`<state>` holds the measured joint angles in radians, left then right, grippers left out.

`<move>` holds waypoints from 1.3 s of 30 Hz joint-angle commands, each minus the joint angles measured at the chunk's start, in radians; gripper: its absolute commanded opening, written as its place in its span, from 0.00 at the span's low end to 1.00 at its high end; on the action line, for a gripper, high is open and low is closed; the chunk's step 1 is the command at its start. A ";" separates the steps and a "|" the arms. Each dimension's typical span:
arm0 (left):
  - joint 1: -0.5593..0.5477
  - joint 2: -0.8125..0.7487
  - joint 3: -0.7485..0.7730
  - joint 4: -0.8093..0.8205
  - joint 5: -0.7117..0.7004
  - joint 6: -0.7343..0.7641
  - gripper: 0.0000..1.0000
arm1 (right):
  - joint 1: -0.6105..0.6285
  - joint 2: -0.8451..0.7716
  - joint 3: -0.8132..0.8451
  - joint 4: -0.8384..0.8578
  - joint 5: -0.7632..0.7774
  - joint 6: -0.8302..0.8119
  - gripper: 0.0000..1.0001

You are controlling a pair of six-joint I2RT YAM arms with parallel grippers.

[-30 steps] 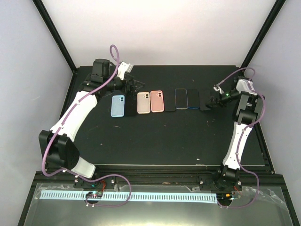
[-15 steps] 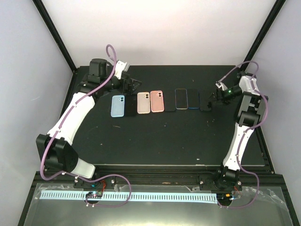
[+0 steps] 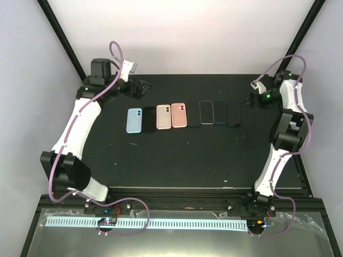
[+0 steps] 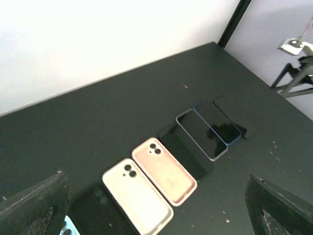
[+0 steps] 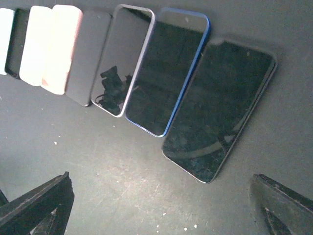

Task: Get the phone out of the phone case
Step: Place the phone at the center of the board, then reset both arms

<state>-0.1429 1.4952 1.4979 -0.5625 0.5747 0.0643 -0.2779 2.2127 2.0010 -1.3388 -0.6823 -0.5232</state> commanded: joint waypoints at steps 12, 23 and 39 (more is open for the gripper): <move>0.170 0.168 0.354 -0.284 -0.015 0.074 0.99 | 0.003 -0.499 -0.173 0.169 -0.152 0.036 1.00; 0.329 -0.001 0.021 -0.241 -0.102 0.128 0.99 | 0.003 -0.929 -0.676 0.560 -0.128 0.177 1.00; 0.334 -0.147 -0.302 -0.087 -0.085 0.083 0.99 | 0.003 -1.133 -0.974 0.716 -0.081 0.256 1.00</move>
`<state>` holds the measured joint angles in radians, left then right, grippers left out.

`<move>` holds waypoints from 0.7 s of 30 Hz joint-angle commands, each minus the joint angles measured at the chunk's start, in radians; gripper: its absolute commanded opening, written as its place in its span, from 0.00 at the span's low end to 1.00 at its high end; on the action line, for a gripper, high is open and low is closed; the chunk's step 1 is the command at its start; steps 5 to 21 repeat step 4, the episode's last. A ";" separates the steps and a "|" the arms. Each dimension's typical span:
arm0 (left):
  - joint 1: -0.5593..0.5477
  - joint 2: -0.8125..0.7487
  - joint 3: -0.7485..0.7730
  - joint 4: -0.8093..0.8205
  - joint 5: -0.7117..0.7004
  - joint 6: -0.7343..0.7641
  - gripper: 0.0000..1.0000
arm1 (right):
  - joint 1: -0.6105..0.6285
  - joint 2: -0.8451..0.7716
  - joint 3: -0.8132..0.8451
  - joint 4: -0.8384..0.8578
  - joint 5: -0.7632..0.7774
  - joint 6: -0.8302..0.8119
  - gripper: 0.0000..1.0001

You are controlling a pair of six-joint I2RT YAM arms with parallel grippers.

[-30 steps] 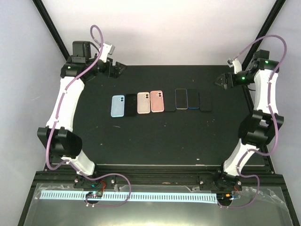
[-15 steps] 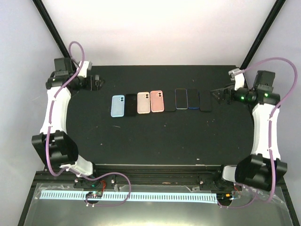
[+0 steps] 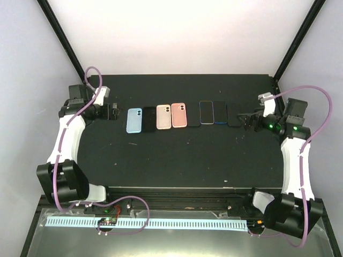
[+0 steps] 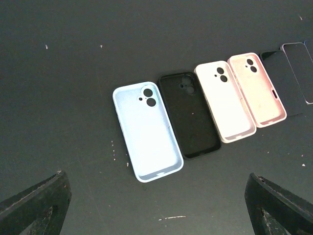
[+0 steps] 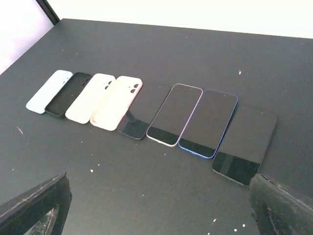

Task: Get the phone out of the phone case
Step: Reset both arms

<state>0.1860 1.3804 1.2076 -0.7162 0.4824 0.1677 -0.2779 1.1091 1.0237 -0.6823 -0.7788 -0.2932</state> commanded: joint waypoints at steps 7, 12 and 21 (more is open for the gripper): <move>0.005 -0.033 -0.005 0.074 0.011 -0.035 0.99 | 0.003 -0.033 0.016 0.062 0.042 0.038 1.00; 0.005 -0.033 -0.005 0.074 0.011 -0.035 0.99 | 0.003 -0.033 0.016 0.062 0.042 0.038 1.00; 0.005 -0.033 -0.005 0.074 0.011 -0.035 0.99 | 0.003 -0.033 0.016 0.062 0.042 0.038 1.00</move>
